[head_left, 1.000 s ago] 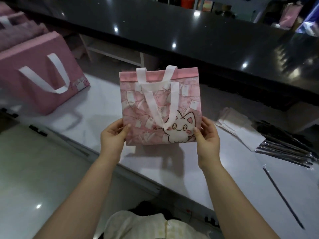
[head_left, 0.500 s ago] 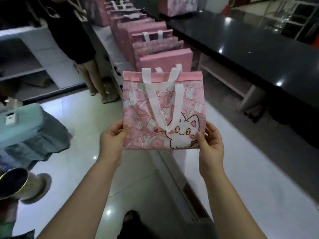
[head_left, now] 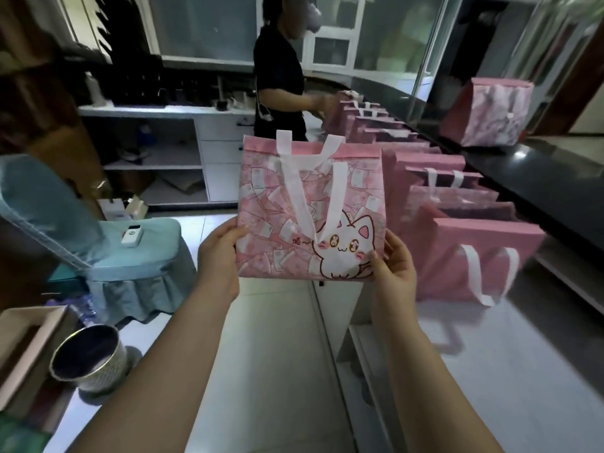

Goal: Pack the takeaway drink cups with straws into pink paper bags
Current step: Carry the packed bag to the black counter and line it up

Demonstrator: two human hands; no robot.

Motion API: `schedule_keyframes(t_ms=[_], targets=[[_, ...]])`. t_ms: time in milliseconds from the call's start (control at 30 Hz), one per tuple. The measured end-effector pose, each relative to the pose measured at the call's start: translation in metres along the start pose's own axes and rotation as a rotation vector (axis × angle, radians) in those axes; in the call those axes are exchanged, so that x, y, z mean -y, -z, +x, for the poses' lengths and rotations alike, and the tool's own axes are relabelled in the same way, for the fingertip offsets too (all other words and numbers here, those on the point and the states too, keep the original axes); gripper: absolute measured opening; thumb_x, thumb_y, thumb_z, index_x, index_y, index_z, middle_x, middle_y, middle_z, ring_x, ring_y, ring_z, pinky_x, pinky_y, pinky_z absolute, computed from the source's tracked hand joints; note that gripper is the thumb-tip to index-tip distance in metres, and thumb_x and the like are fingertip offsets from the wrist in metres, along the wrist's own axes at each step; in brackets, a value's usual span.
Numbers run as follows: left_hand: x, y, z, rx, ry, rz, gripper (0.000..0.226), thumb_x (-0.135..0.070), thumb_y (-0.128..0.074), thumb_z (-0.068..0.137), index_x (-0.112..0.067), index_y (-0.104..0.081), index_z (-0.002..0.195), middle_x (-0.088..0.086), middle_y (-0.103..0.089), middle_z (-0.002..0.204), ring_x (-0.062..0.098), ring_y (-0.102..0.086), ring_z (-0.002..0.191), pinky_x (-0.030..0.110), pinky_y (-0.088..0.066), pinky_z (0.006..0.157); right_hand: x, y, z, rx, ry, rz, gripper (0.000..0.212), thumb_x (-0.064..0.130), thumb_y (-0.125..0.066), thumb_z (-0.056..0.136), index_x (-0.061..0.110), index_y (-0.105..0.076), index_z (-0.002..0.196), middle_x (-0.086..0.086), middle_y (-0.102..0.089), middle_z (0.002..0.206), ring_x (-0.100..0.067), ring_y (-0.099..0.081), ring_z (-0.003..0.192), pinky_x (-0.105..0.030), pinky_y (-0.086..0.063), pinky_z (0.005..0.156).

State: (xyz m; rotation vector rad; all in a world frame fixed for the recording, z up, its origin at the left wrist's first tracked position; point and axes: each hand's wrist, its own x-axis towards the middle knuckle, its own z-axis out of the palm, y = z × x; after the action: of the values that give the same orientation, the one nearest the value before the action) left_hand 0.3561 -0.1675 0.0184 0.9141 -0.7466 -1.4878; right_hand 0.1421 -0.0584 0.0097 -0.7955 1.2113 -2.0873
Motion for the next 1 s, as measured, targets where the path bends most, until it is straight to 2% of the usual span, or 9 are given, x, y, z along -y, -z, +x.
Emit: schedule_keyframes(t_ms=[100, 200, 367, 467, 533, 600, 700, 833, 1000], targets=[[-0.023, 0.006, 0.047, 0.003, -0.02, -0.026, 0.018, -0.009, -0.072, 0.076, -0.02, -0.079, 0.087, 0.011, -0.076, 0.091, 0.026, -0.074, 0.08, 0.038, -0.059, 0.065, -0.018, -0.046, 0.028, -0.022, 0.012, 0.036, 0.037, -0.009, -0.055, 0.091, 0.02, -0.062, 0.113, 0.005, -0.075, 0.096, -0.009, -0.069, 0.09, -0.023, -0.056, 0.071], [-0.039, 0.001, 0.089, 0.017, -0.013, -0.024, 0.024, -0.01, -0.072, 0.08, -0.017, -0.075, 0.103, 0.011, -0.075, 0.098, 0.027, -0.073, 0.088, 0.044, -0.06, 0.074, -0.027, -0.073, 0.053, -0.053, 0.048, 0.02, 0.036, -0.007, -0.054, 0.092, 0.02, -0.062, 0.113, 0.005, -0.074, 0.098, -0.009, -0.069, 0.09, -0.021, -0.056, 0.071], [-0.053, -0.035, 0.148, 0.111, 0.03, -0.02, 0.033, -0.01, -0.07, 0.083, -0.01, -0.069, 0.116, 0.013, -0.073, 0.107, 0.028, -0.071, 0.097, 0.044, -0.059, 0.079, -0.02, -0.091, 0.099, -0.105, 0.077, -0.041, 0.038, -0.004, -0.056, 0.092, 0.016, -0.059, 0.123, 0.003, -0.073, 0.105, -0.023, -0.065, 0.106, -0.035, -0.057, 0.088], [-0.056, -0.068, 0.176, 0.154, 0.037, -0.041, 0.026, -0.011, -0.07, 0.085, -0.013, -0.071, 0.111, 0.008, -0.075, 0.1, 0.022, -0.073, 0.09, 0.038, -0.06, 0.071, -0.007, -0.093, 0.13, -0.128, 0.102, -0.058, 0.04, -0.005, -0.056, 0.092, 0.011, -0.056, 0.129, -0.004, -0.069, 0.112, -0.028, -0.062, 0.112, -0.042, -0.054, 0.093], [-0.056, -0.092, 0.192, 0.185, 0.038, -0.064, 0.02, -0.009, -0.069, 0.086, -0.015, -0.073, 0.105, 0.006, -0.076, 0.094, 0.021, -0.074, 0.085, 0.036, -0.06, 0.066, 0.002, -0.089, 0.151, -0.126, 0.133, -0.092, 0.041, -0.006, -0.054, 0.093, 0.009, -0.053, 0.131, 0.002, -0.071, 0.109, -0.02, -0.065, 0.107, -0.034, -0.056, 0.086], [-0.052, -0.116, 0.206, 0.209, 0.045, -0.081, 0.02, -0.008, -0.069, 0.085, -0.014, -0.073, 0.104, 0.007, -0.076, 0.094, 0.023, -0.073, 0.086, 0.039, -0.06, 0.071, 0.009, -0.084, 0.172, -0.136, 0.167, -0.14, 0.04, -0.007, -0.053, 0.093, 0.01, -0.054, 0.129, 0.011, -0.073, 0.101, -0.008, -0.068, 0.097, -0.023, -0.056, 0.077], [-0.039, -0.151, 0.223, 0.244, 0.055, -0.093, 0.023, -0.008, -0.068, 0.086, -0.012, -0.073, 0.108, 0.009, -0.076, 0.094, 0.024, -0.073, 0.086, 0.038, -0.06, 0.072, 0.014, -0.071, 0.205, -0.164, 0.206, -0.221, 0.039, -0.008, -0.052, 0.093, 0.019, -0.056, 0.121, 0.014, -0.072, 0.1, -0.002, -0.067, 0.094, -0.019, -0.054, 0.076], [-0.025, -0.204, 0.247, 0.261, 0.049, -0.094, 0.026, -0.007, -0.067, 0.087, -0.009, -0.071, 0.113, 0.01, -0.076, 0.095, 0.023, -0.074, 0.084, 0.037, -0.059, 0.069, 0.021, -0.048, 0.255, -0.16, 0.212, -0.269, 0.047, -0.01, -0.057, 0.09, 0.016, -0.054, 0.129, 0.002, -0.066, 0.113, -0.011, -0.064, 0.105, -0.027, -0.057, 0.083], [-0.021, -0.281, 0.283, 0.306, 0.049, -0.113, 0.022, -0.008, -0.067, 0.087, -0.013, -0.073, 0.107, 0.01, -0.076, 0.094, 0.024, -0.074, 0.083, 0.036, -0.059, 0.065, 0.053, -0.029, 0.323, -0.164, 0.217, -0.274, 0.048, -0.003, -0.067, 0.084, 0.022, -0.057, 0.124, 0.01, -0.07, 0.107, -0.015, -0.067, 0.103, -0.038, -0.059, 0.081]])
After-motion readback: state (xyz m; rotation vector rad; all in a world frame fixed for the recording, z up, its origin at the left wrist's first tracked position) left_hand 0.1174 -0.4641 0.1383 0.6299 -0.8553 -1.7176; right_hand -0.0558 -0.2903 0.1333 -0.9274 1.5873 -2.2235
